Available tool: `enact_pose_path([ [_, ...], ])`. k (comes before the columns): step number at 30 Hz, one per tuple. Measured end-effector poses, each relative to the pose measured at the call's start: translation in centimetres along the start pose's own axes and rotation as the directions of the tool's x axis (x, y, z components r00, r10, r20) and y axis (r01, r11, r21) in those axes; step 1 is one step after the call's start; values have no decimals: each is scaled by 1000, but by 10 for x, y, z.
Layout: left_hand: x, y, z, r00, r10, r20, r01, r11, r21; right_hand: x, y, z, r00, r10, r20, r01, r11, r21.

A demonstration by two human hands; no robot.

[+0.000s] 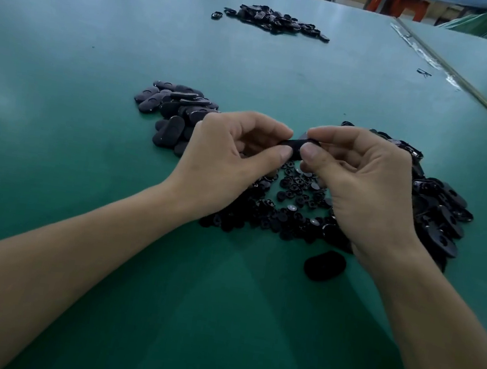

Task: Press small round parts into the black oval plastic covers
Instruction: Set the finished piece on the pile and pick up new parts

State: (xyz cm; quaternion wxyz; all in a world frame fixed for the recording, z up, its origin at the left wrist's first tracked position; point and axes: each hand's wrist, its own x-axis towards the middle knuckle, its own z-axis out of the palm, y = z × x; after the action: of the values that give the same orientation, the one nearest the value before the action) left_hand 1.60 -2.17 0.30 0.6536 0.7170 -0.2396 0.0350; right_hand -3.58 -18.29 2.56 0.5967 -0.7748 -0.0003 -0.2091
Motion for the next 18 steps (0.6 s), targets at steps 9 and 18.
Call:
enact_pose_path([
  [9, 3, -2, -2, 998, 55, -41, -57, 997, -50, 1, 6, -1, 1000, -7, -4, 7, 998, -70],
  [18, 3, 0, -2, 996, 60, -68, -64, 996, -57, 0, 7, 0, 998, -46, -45, 35, 973, -229],
])
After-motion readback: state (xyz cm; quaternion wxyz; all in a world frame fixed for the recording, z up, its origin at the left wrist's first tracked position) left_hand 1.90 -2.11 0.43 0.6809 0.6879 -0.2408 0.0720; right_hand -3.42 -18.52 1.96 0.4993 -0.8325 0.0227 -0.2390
